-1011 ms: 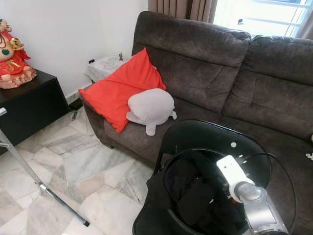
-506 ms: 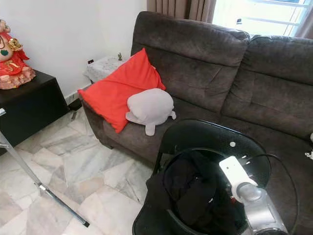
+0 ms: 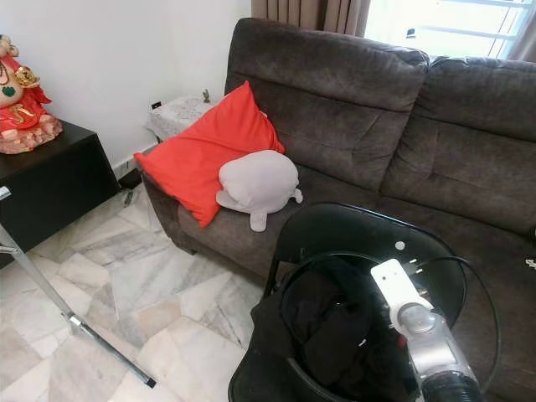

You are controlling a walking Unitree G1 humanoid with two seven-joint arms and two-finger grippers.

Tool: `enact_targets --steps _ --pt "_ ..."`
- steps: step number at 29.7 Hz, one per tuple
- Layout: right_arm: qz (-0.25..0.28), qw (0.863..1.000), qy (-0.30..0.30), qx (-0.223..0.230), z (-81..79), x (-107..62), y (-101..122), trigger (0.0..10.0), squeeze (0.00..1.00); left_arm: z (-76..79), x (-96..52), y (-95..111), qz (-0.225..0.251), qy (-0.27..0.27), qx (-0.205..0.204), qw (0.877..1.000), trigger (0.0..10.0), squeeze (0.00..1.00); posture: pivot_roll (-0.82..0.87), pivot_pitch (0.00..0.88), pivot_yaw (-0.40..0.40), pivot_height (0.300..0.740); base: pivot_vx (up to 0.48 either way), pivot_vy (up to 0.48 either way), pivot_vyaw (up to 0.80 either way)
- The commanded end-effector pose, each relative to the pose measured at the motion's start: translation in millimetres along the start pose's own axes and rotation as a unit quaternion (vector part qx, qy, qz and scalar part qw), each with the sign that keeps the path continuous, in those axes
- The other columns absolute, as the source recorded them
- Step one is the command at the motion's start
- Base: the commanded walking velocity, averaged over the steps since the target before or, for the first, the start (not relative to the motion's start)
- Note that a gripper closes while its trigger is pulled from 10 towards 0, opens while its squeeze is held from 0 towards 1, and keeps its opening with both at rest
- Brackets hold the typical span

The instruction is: Hang hanger

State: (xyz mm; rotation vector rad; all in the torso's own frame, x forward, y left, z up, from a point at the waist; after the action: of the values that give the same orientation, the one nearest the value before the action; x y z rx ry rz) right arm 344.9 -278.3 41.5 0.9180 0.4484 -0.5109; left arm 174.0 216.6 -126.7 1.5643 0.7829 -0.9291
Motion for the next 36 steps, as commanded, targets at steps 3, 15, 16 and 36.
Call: enact_targets --steps 3,15,16,36 --pt "0.019 1.0 -0.003 0.025 0.7 2.8 11 10.0 0.0 -3.9 -1.7 -8 -0.012 0.003 0.008 1.0 10.0 0.0 0.09 0.008 0.046 0.74 0.0 0.0 0.0" --pt "0.035 0.998 -0.037 0.023 15.0 4.6 19 10.0 0.0 -4.6 -1.9 -9 -0.013 0.002 0.009 1.0 10.0 0.0 0.09 0.009 0.048 0.74 0.0 0.0 0.0" --pt "0.034 0.998 -0.039 0.02 15.3 4.9 17 10.0 0.0 -4.5 -1.9 -9 -0.013 0.002 0.009 1.0 10.0 0.0 0.09 0.009 0.048 0.74 0.0 0.0 0.0" --pt "0.022 0.999 -0.044 0.016 8.8 9.6 11 10.0 0.0 -4.5 -2.0 -9 -0.015 -0.002 0.012 1.0 10.0 0.0 0.1 0.007 0.053 0.74 0.0 0.0 0.0"
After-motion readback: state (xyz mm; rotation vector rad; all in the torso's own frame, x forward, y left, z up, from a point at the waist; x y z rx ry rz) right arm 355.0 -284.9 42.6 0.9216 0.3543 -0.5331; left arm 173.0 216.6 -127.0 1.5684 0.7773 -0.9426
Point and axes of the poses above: a point about 5 cm out from each wrist's last joint towards the gripper, its own x axis pointing out of the wrist towards the gripper, its own y axis along the axis of the wrist's last joint, z = x × y, the point moved 4 cm from there along x, pointing out of the wrist towards the gripper
